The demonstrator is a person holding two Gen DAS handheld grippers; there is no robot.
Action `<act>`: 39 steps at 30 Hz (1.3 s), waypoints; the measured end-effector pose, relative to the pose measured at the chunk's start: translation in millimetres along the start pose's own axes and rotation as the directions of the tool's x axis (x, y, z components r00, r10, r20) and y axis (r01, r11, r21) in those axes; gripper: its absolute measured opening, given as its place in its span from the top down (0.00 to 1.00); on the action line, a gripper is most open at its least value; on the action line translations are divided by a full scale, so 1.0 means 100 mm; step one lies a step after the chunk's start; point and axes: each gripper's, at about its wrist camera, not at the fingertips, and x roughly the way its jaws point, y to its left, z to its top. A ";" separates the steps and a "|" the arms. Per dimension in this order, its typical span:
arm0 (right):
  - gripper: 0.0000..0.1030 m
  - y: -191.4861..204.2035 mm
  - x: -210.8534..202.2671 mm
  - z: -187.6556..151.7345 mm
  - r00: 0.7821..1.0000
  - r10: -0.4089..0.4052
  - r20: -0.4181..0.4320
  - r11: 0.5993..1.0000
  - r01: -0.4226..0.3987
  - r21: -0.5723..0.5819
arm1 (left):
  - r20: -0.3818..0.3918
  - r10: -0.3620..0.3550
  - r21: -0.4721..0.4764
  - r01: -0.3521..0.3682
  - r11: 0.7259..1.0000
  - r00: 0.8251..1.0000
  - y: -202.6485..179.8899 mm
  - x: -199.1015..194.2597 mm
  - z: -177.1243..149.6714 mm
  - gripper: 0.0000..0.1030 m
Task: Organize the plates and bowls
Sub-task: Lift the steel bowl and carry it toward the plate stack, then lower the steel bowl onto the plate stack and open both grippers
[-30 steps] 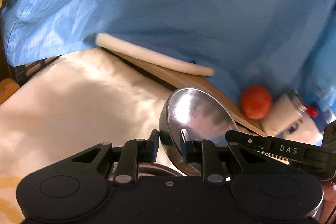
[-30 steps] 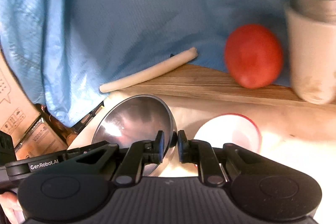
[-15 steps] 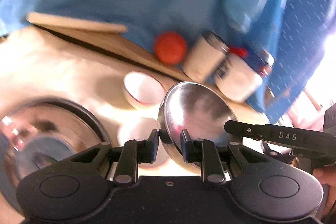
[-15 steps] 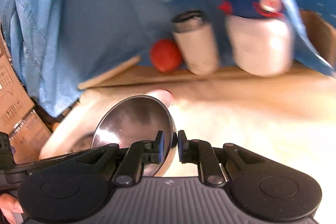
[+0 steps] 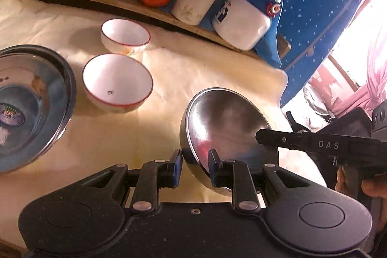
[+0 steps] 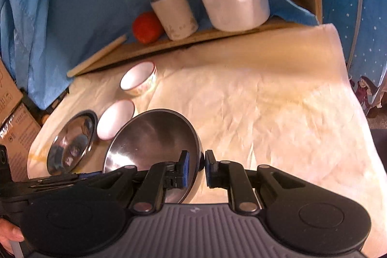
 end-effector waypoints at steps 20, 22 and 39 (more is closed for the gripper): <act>0.80 0.32 0.36 -0.04 0.995 0.083 -0.059 0.995 -0.086 -0.044 | 0.006 0.070 -0.033 -0.069 0.997 0.998 0.39 -0.21 -0.08 0.74; 0.80 0.32 0.36 -0.03 0.995 0.086 -0.059 0.995 -0.088 -0.041 | 0.016 0.060 -0.033 -0.059 0.998 0.998 0.41 -0.22 -0.09 0.73; 0.26 0.20 0.45 0.13 0.995 0.099 -0.009 0.995 -0.099 -0.027 | 0.101 0.066 0.080 -0.074 0.994 0.993 0.46 -0.48 0.03 0.23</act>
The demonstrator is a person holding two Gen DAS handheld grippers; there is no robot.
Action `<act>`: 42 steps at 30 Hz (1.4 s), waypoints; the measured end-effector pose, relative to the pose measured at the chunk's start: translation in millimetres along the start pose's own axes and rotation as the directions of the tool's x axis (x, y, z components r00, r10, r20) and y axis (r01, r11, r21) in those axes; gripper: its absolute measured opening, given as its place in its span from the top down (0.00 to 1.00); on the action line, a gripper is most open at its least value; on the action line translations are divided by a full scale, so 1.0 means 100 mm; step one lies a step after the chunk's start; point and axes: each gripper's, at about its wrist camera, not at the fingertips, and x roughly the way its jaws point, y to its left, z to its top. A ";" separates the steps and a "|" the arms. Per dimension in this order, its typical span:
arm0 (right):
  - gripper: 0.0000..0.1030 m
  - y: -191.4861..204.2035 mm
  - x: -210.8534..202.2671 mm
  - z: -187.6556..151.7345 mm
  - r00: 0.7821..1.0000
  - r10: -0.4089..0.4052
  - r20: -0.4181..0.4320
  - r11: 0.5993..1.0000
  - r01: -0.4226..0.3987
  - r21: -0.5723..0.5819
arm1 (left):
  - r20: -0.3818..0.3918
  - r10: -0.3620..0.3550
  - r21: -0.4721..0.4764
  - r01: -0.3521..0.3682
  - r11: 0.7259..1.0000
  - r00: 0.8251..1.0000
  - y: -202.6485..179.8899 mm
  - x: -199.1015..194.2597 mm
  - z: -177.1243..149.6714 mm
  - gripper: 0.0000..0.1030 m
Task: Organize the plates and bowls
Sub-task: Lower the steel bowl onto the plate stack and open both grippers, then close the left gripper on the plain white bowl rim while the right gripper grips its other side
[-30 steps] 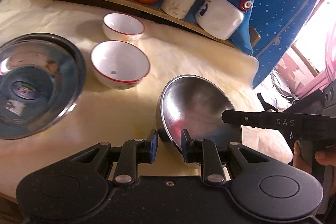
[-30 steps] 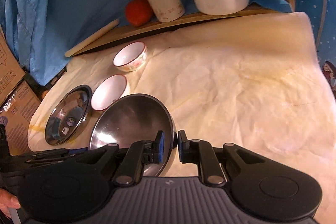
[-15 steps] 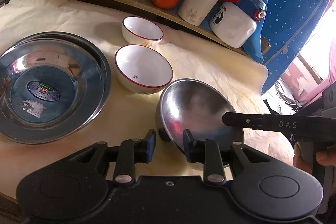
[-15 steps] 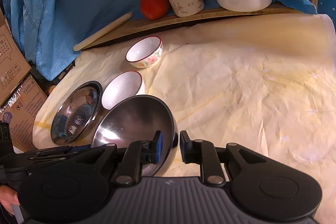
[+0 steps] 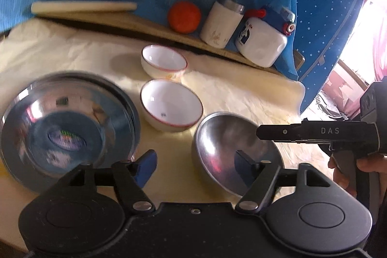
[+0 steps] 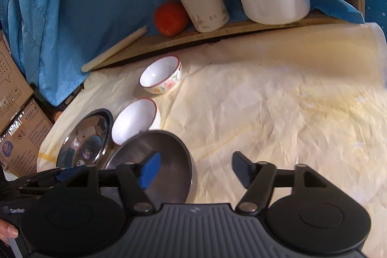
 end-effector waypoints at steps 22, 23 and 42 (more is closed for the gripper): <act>0.07 0.31 0.52 0.42 0.999 0.020 -0.049 0.995 -0.024 -0.099 | -0.127 0.233 0.290 -0.188 0.938 0.964 0.28 0.75 0.94 0.09; 0.07 0.33 0.55 0.43 0.998 0.017 -0.056 0.994 -0.022 -0.103 | -0.135 0.237 0.301 -0.189 0.935 0.962 0.29 0.77 0.94 0.09; 0.31 0.51 0.99 0.52 0.986 0.009 -0.168 0.985 -0.039 -0.171 | -0.227 0.230 0.433 -0.113 0.894 0.946 0.23 1.03 1.01 0.37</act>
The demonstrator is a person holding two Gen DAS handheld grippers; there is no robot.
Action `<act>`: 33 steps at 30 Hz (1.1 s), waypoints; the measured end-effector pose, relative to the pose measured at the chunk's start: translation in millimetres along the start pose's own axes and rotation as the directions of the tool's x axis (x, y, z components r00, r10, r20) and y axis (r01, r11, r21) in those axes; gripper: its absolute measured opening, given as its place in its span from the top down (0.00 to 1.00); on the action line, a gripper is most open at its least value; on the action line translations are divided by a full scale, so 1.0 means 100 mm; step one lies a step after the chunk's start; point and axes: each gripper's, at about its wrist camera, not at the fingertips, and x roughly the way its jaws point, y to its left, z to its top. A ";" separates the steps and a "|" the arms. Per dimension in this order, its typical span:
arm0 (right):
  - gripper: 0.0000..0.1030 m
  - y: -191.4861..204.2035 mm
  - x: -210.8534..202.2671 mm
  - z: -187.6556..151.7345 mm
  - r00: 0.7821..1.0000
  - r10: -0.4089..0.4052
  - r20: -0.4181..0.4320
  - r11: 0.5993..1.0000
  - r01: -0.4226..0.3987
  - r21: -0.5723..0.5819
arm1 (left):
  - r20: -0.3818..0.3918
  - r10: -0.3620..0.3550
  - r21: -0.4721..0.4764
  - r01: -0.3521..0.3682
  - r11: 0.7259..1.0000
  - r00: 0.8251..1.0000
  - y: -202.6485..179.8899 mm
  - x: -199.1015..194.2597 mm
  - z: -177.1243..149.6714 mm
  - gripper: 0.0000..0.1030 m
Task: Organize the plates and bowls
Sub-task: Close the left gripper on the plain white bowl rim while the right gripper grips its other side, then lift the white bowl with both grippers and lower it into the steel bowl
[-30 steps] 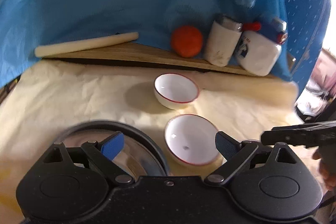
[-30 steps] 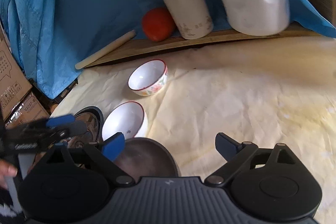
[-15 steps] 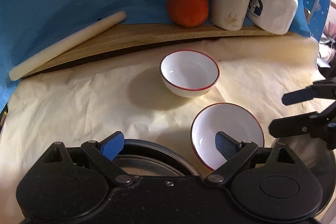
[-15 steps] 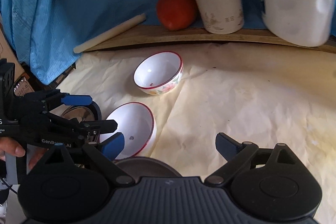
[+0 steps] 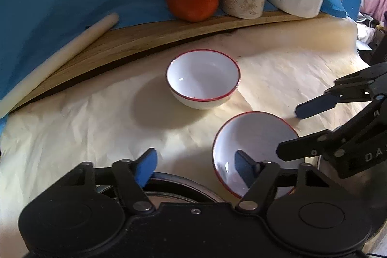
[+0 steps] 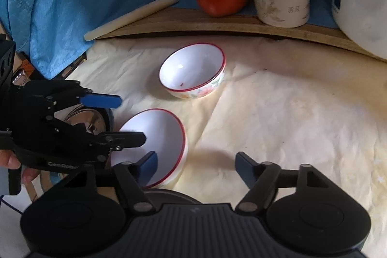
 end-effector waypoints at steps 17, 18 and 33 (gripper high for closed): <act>0.87 -0.07 0.09 0.04 0.995 0.094 -0.014 0.993 -0.093 0.073 | -0.040 -0.072 -0.049 0.070 0.996 0.997 -0.04 0.05 0.02 0.90; 0.87 -0.08 0.09 0.04 0.995 0.094 -0.011 0.992 -0.093 0.084 | -0.037 -0.075 -0.060 0.072 0.996 0.997 -0.03 0.04 0.03 0.92; 0.92 -0.21 -0.29 0.07 0.991 0.050 0.127 0.988 -0.068 0.137 | 0.080 -0.053 -0.138 0.064 0.988 0.995 -0.15 -0.26 0.22 0.96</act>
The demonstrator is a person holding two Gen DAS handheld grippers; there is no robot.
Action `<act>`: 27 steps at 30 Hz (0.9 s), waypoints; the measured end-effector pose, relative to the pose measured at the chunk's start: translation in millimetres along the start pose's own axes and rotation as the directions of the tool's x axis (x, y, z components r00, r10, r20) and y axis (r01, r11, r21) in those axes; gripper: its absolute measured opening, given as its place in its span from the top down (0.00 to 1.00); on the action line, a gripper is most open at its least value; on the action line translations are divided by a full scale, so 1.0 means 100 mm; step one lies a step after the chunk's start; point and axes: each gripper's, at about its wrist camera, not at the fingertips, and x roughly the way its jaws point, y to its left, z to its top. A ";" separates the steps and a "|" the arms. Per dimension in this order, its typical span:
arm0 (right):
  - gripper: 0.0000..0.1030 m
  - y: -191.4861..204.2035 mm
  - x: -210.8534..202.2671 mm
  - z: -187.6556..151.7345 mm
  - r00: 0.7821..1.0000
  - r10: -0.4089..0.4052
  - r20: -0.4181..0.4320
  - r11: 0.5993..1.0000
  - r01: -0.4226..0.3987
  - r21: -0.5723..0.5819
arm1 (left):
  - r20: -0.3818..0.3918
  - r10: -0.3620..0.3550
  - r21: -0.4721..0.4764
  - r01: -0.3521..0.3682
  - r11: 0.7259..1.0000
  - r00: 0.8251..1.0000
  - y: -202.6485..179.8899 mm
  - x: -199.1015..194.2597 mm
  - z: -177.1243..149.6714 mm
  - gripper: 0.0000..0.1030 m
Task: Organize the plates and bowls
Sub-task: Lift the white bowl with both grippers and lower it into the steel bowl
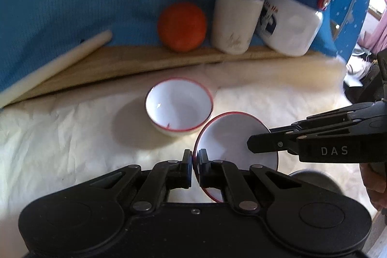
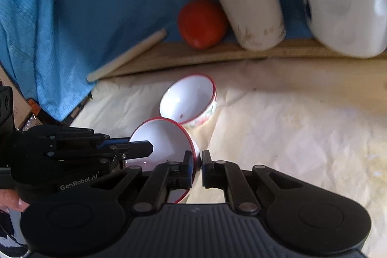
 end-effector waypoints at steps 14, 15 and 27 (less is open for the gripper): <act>0.92 0.07 -0.52 -0.24 0.999 -0.021 0.040 1.000 0.022 -0.020 | 0.018 -0.038 0.046 0.037 0.998 0.999 -0.39 -0.36 -0.11 0.96; 0.92 0.07 -0.53 -0.28 0.999 -0.022 0.035 1.000 0.023 -0.020 | 0.012 -0.042 0.049 0.042 0.998 0.999 -0.41 -0.37 -0.14 0.96; 0.92 0.05 -0.72 -0.62 0.998 -0.063 -0.019 0.997 0.062 -0.044 | -0.048 -0.069 0.123 0.074 0.990 0.996 -0.70 -0.45 -0.46 0.95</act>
